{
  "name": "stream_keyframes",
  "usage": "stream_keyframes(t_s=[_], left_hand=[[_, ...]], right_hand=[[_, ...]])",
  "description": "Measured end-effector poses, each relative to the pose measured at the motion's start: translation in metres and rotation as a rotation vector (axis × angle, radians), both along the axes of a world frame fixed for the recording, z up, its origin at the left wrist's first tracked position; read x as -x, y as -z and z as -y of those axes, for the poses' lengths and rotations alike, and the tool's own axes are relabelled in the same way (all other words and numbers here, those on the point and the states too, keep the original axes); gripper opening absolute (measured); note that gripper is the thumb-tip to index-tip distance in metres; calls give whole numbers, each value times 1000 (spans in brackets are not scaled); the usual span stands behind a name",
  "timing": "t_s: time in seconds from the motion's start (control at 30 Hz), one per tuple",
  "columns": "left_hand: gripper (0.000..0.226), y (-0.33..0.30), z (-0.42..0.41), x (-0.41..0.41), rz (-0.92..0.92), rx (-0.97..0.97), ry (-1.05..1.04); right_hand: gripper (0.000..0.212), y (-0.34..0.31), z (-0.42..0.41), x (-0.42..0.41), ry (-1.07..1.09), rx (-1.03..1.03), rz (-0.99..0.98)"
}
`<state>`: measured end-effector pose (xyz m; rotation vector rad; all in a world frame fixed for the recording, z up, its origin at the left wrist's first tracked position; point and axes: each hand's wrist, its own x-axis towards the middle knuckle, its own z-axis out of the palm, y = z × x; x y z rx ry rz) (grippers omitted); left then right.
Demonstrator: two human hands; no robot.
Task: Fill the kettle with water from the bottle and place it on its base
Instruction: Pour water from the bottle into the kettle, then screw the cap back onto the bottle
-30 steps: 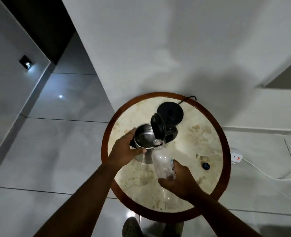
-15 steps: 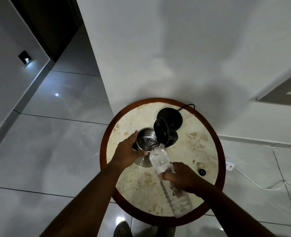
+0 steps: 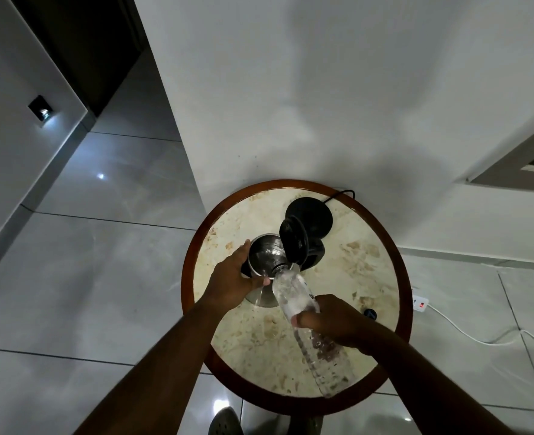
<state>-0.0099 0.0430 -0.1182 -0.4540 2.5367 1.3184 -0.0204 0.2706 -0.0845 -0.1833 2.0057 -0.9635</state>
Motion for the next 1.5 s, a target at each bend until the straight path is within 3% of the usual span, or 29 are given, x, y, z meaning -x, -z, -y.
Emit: stream_keyframes(t_s=[0.13,0.3,0.43,0.5,0.6,0.83,1.03,1.1,1.27,1.5], left_hand=[[92,-1,-1,-2,-7,-20,2],[78,-7,-5,-12,-29,-83,-96],[90,-17,-30,-42,51,-337,-443],[79,-18,-47,-58,145,-464,-470],[57,-18,-65,-68,206,-546,-389],[58,-25,-80,-44,47,-326,-112],[58,-10,-118,-16,-48,-222,2],[56,-5,-138,-4,-68,-202,42],[55,12,-171,33,-86,-253,34],[63,17,-189,58,-160,-164,166]], right_hand=[[30,6,-2,-1,-33,6,-20],[45,23,-7,-3,-40,-108,-115],[58,41,-7,-6,-89,-127,-202],[58,48,-7,-9,-69,-106,-231],[57,55,-5,-15,-87,-60,-309],[62,59,-11,-21,-1,57,-430],[63,59,-46,-17,137,98,-480],[71,69,-71,-15,159,54,-463],[78,101,-148,0,238,-299,-415],[40,142,-164,29,168,-393,-502]])
